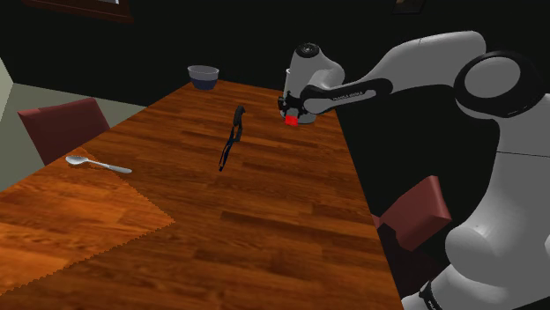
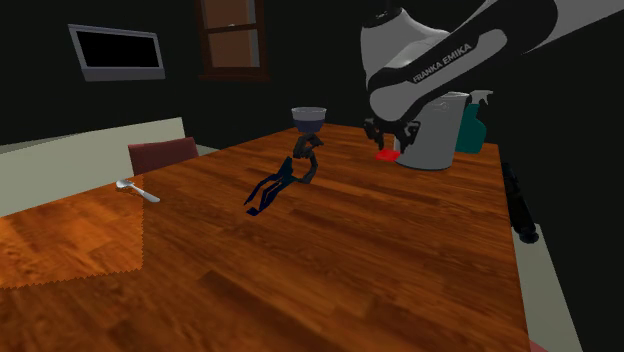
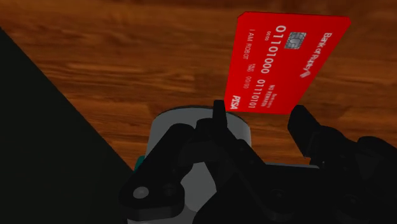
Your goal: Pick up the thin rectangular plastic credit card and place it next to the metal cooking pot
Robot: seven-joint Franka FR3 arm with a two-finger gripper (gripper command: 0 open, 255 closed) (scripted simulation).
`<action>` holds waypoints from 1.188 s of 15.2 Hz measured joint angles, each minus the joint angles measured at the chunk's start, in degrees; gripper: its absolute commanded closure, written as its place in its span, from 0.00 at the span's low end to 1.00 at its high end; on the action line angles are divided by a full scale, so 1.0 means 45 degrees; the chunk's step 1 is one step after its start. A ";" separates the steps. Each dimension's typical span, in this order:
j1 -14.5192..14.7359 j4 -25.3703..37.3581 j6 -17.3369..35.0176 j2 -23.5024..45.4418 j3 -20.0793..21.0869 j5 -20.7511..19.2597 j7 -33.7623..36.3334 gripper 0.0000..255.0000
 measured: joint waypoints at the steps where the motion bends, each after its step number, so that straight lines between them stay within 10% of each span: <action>1: 0.0020 -0.0082 0.0099 0.0050 -0.0049 -0.0100 0.0114 1.00; 18: 0.0607 -0.0729 0.1493 0.1368 -0.1066 -0.2002 0.2006 1.00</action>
